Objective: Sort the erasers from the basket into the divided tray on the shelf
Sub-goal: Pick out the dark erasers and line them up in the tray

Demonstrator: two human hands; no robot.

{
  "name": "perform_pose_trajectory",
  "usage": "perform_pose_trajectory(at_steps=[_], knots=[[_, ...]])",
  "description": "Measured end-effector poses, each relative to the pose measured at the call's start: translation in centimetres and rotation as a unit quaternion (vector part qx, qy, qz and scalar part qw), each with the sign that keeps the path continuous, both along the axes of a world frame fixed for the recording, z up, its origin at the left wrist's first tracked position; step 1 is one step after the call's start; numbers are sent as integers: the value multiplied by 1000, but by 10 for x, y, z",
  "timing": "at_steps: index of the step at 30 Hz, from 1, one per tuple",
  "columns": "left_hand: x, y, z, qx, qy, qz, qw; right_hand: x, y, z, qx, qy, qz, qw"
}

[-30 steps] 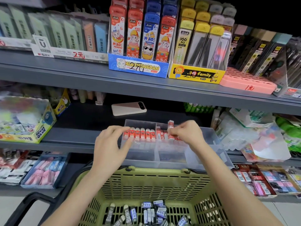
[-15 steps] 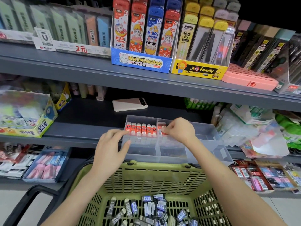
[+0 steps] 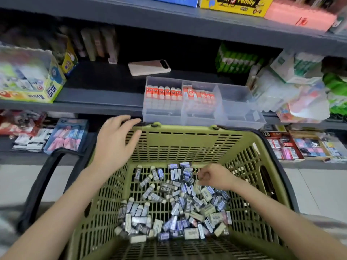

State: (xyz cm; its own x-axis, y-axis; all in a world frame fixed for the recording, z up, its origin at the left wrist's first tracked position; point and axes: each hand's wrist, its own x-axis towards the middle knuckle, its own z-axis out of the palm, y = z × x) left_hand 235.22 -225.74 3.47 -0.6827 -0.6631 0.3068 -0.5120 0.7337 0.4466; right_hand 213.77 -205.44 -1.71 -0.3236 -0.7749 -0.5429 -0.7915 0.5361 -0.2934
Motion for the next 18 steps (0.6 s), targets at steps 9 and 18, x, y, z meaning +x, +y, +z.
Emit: perform_pose_trajectory(at_steps=[9, 18], knots=[[18, 16, -22, -27, -25, -36, 999, 8, 71, -52, 269, 117, 64, 954], [16, 16, -29, -33, -44, -39, 998, 1, 95, -62, 209, 73, 65, 973]])
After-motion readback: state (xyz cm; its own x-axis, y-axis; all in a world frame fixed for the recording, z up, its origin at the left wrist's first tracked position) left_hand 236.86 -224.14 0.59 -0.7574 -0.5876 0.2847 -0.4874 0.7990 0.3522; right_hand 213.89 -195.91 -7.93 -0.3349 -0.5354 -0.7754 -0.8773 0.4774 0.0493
